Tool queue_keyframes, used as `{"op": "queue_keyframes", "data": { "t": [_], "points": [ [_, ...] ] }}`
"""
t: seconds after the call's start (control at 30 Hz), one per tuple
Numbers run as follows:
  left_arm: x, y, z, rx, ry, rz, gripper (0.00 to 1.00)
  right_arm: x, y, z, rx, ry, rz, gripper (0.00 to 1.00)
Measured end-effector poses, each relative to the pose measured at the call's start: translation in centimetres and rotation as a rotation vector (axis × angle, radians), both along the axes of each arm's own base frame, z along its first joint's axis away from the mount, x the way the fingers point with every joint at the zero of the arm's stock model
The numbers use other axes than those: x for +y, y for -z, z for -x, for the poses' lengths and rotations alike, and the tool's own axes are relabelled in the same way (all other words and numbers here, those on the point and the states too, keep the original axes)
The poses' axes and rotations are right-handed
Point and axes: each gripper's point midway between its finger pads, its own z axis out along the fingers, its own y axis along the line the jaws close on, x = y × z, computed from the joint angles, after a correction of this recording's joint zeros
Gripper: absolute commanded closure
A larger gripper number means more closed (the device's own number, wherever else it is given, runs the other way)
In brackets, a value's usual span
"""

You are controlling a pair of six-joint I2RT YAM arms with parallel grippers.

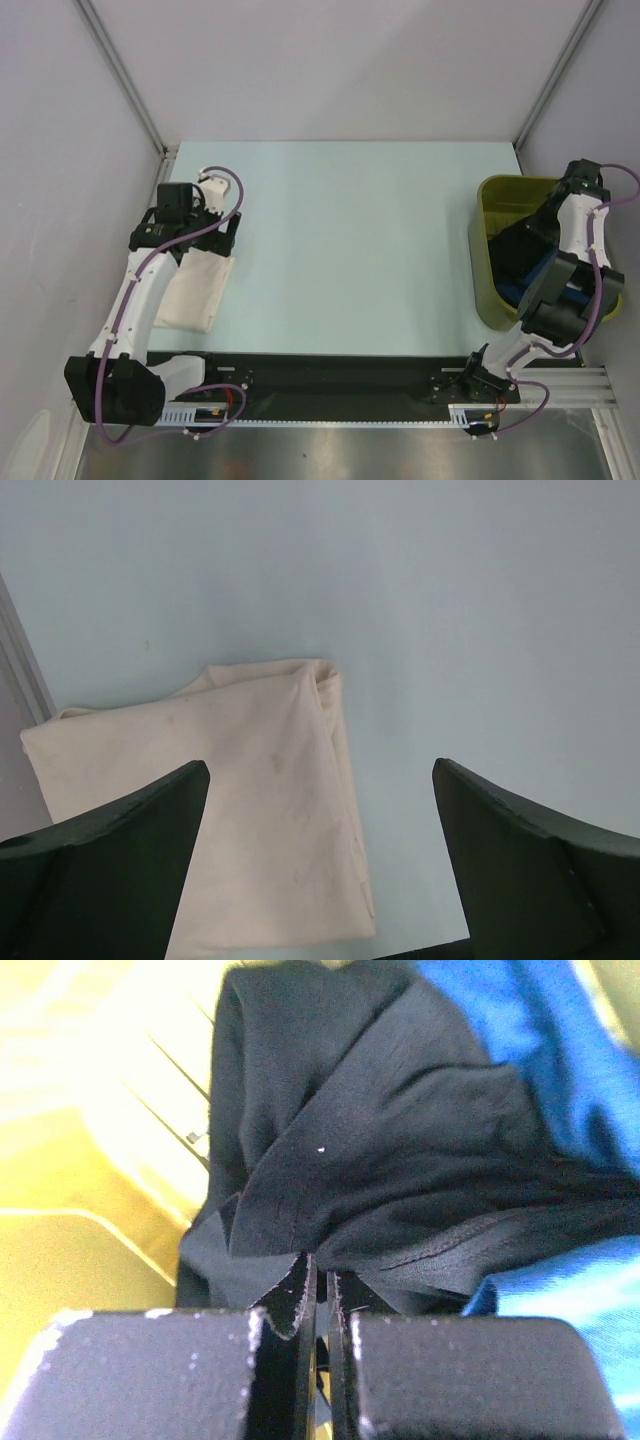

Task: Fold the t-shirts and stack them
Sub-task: Grab the tshirt from the pile, then move the tshirt to the center of the board

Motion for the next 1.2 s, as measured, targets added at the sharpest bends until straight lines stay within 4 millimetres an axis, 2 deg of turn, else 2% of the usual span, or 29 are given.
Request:
{"op": "queue_keyframes", "data": {
  "t": [0.1,0.17,0.23,0.33,0.43,0.5,0.6,0.7,0.8,0.93,1.03,1.1,1.2],
  "points": [
    [0.0,0.9,0.3,0.029,0.0,-0.01,0.0,-0.4,-2.8,-0.4,-0.05,0.004,0.04,1.0],
    [0.1,1.2,0.4,0.038,-0.001,-0.014,0.0,-0.7,-6.2,-0.8,-0.118,0.007,0.087,1.0],
    [0.1,1.1,0.3,0.037,-0.002,-0.016,0.0,-0.9,-11.0,-1.2,-0.213,0.008,0.151,1.0],
    [0.2,1.2,0.4,0.038,-0.003,-0.022,0.0,-0.4,-20.4,-1.8,-0.424,-0.001,0.264,1.0],
    [0.3,0.9,0.3,0.034,-0.003,-0.028,0.0,1.8,-29.7,-0.8,-0.664,-0.03,0.362,1.0],
    [0.3,0.5,0.2,0.027,-0.003,-0.027,0.0,3.5,-34.1,0.5,-0.799,-0.056,0.397,1.0],
    [0.2,-0.1,0.0,0.011,-0.003,-0.027,0.0,6.2,-39.6,3.3,-0.98,-0.106,0.427,1.0],
    [0.3,-0.3,0.0,0.006,-0.006,-0.029,0.0,8.4,-43.4,4.8,-1.12,-0.167,0.419,1.0],
    [0.4,-0.4,0.0,0.003,-0.007,-0.031,0.0,12.3,-46.2,5.1,-1.267,-0.299,0.313,1.0],
    [0.3,-0.8,0.0,-0.001,-0.007,-0.03,0.0,21.0,-50.5,5.4,-1.49,-0.594,0.013,1.0],
    [0.3,-1.7,-0.3,-0.02,-0.008,-0.029,0.0,27.2,-53.6,6.5,-1.601,-0.806,-0.193,1.0],
    [0.3,-2.3,-0.5,-0.037,-0.008,-0.028,0.0,30.6,-55.0,7.5,-1.65,-0.921,-0.326,1.0],
    [0.3,-2.6,-0.7,-0.047,-0.008,-0.027,0.0,34.2,-56.8,9.5,-1.71,-1.041,-0.502,1.0]
  ]
}}
